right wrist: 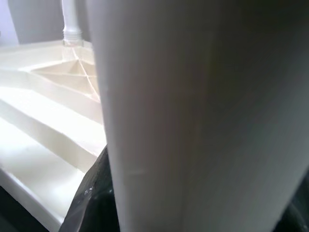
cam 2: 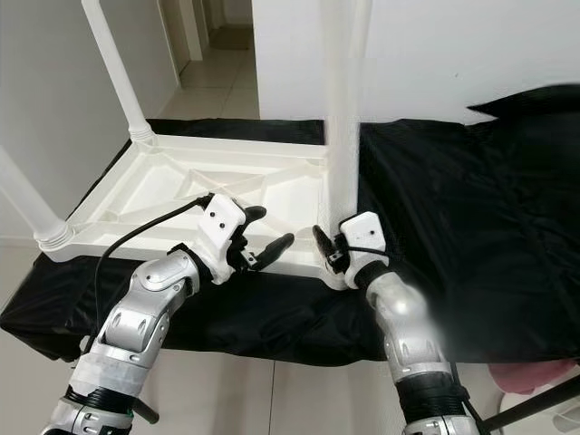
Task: Building children table
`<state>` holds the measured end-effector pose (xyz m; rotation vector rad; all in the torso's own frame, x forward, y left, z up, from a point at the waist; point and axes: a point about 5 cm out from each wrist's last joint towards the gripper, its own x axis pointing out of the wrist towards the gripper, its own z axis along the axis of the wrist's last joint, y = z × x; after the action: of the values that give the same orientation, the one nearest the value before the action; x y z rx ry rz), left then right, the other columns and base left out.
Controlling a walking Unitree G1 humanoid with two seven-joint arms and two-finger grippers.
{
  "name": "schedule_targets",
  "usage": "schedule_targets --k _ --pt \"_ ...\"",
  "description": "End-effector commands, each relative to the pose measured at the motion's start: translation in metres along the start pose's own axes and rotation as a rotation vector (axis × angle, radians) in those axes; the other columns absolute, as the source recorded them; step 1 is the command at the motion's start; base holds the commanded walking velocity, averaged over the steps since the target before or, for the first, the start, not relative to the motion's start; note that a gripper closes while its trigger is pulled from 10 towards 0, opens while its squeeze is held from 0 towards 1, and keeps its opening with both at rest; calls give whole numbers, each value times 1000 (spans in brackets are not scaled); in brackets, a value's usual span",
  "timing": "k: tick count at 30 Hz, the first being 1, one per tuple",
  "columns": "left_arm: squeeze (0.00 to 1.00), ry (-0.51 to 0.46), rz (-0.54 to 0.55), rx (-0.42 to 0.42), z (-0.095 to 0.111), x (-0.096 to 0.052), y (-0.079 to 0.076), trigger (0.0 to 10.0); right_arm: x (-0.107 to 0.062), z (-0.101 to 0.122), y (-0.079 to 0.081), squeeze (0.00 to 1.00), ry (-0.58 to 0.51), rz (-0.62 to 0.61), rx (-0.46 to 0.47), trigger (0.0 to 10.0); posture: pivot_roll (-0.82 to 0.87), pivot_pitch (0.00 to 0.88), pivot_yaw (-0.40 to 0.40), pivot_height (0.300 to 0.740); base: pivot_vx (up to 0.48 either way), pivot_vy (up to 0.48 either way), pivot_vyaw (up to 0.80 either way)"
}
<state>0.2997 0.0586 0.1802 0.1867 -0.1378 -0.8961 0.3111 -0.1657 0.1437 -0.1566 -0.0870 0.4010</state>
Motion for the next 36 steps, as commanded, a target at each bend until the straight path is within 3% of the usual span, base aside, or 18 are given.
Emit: schedule_targets --k 1,9,15,24,26,28,33,36 --pt "0 10 107 12 0 -1 7 10000 -3 -20 4 0 99 3 64 10000 -30 0 59 740 0 0 0" --pt "0 13 108 13 0 0 8 10000 -4 -25 1 0 131 -34 104 10000 -32 0 59 740 0 0 0" --pt "0 16 110 21 0 0 7 10000 -5 -31 2 0 165 -73 187 10000 -34 0 58 740 0 0 0" --pt "0 19 114 24 0 -1 8 10000 -6 -36 5 0 170 -109 215 10000 -31 0 59 740 0 0 0" --pt "0 21 116 26 -1 -2 8 10000 -7 -35 7 0 155 -91 132 10000 -29 0 61 740 0 0 0" --pt "0 21 116 26 -1 -2 8 10000 -7 -35 7 0 155 -91 132 10000 -29 0 61 740 0 0 0" --pt "0 22 115 28 -1 -2 8 10000 -8 -29 14 0 107 1 -26 10000 -31 0 66 740 0 0 0" --pt "0 23 116 30 -1 -1 9 10000 -8 -26 19 0 88 42 -76 10000 -30 0 65 740 0 0 0"
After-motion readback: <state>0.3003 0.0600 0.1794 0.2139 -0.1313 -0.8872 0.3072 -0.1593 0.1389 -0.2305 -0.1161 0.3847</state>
